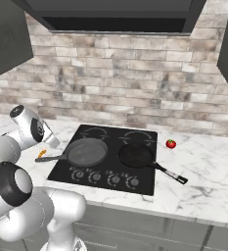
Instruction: Place both pans onto different burners. Then place the tomato and the shrimp on different pans.
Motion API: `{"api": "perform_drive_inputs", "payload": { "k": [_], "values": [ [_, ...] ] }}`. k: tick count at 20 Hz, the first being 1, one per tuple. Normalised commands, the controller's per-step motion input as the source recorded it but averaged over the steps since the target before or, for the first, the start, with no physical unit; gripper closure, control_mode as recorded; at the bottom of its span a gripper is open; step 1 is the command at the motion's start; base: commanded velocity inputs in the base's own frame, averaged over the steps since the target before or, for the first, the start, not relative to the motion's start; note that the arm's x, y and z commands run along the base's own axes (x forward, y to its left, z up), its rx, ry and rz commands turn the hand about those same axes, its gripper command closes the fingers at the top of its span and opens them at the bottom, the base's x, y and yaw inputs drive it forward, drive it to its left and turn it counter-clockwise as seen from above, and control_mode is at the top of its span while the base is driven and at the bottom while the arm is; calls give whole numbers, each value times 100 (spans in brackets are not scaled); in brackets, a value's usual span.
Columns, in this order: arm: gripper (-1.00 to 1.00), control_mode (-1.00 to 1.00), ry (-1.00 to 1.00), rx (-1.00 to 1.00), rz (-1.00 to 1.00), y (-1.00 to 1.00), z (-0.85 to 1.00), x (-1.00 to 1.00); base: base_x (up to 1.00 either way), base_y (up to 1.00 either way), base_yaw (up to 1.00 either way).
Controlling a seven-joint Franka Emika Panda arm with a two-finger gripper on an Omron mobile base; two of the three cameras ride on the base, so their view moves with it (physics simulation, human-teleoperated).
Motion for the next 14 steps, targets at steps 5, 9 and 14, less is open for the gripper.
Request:
{"api": "perform_drive_inputs", "payload": {
  "k": [5,9,14],
  "values": [
    [-100,-100,1,0,19,20,12,0,0,0,0],
    [-100,-100,7,0,23,31,8,0,0,0,0],
    [-100,-100,12,0,25,35,6,0,0,0,0]
  ]
}}
